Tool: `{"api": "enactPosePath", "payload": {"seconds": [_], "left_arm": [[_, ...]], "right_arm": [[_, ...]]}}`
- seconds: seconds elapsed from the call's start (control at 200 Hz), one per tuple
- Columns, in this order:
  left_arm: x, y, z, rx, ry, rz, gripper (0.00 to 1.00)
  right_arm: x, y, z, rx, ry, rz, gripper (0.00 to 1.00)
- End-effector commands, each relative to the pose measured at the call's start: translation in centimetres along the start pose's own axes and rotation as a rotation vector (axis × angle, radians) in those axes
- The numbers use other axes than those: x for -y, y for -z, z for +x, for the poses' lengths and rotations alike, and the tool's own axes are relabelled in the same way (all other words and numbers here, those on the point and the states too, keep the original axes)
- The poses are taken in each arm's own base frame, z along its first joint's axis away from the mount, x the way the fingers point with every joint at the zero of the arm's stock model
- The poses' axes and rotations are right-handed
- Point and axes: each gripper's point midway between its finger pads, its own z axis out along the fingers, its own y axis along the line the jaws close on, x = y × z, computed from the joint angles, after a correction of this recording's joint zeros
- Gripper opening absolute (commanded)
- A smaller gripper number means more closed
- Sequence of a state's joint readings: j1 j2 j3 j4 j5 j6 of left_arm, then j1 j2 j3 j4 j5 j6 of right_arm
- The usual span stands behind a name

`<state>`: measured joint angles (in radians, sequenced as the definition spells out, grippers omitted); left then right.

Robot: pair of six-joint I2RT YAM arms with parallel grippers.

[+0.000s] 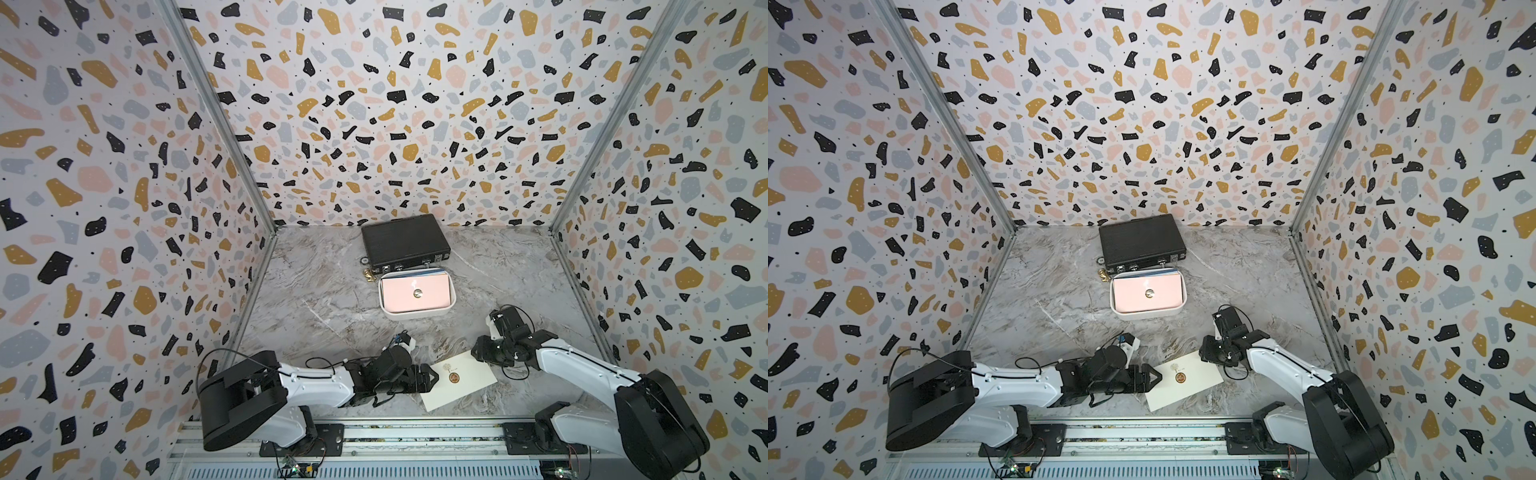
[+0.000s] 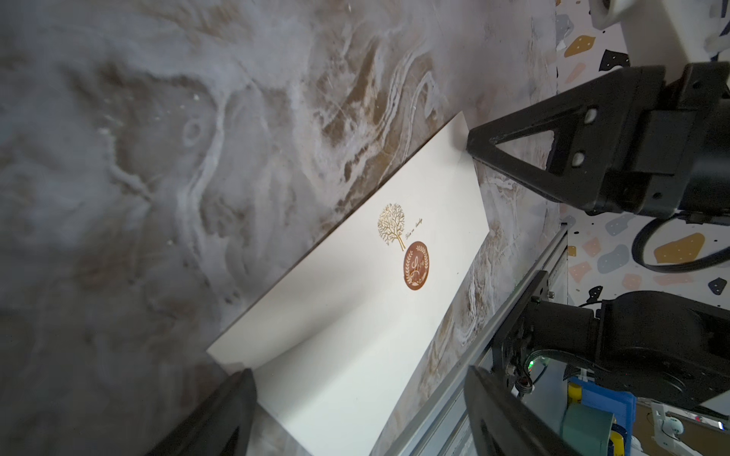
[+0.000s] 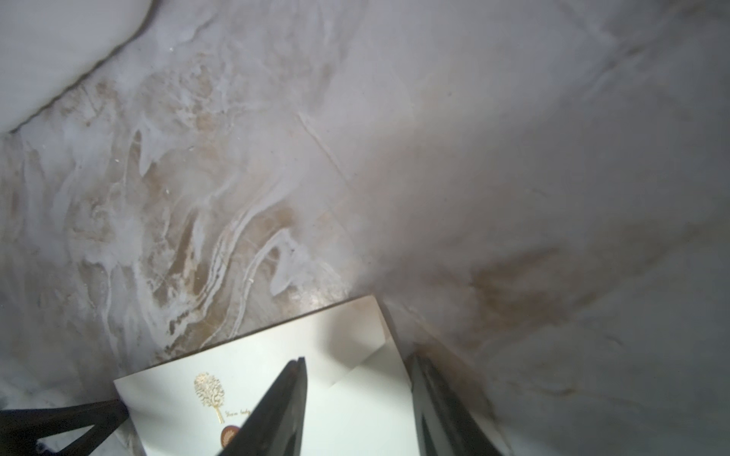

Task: Put the sealed envelopes into the storage box
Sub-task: Adjust the envelope at the center of the board.

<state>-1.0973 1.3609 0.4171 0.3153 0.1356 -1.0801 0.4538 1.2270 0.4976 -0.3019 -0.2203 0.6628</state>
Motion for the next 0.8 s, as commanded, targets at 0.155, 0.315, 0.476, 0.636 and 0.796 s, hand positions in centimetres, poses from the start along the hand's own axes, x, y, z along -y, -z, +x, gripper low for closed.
{"api": "enactPosePath", "payload": {"seconds": [0.155,0.315,0.476,0.636,0.796], "left_arm": [[-2.0,4.0,-0.8,0.064,-0.099,-0.139,0.89],[-3.4,6.3,-1.0,0.115,-0.072,-0.129,0.91],[-3.7,7.9,-1.2,0.128,-0.103,-0.139,0.91],[-3.4,7.6,-2.1,0.115,-0.113,-0.115,0.91],[-2.2,5.8,-3.2,0.061,-0.203,-0.134,0.89]], "right_arm": [[-0.6,-1.6,1.4,-0.154,-0.021,0.009,0.47],[-4.0,-3.3,-1.0,-0.168,0.050,-0.031,0.45],[-6.6,-2.4,-4.0,-0.133,0.132,-0.041,0.44],[-3.9,1.2,-3.8,-0.063,0.145,0.104,0.47],[-0.9,2.8,0.9,-0.091,0.041,0.117,0.46]]}}
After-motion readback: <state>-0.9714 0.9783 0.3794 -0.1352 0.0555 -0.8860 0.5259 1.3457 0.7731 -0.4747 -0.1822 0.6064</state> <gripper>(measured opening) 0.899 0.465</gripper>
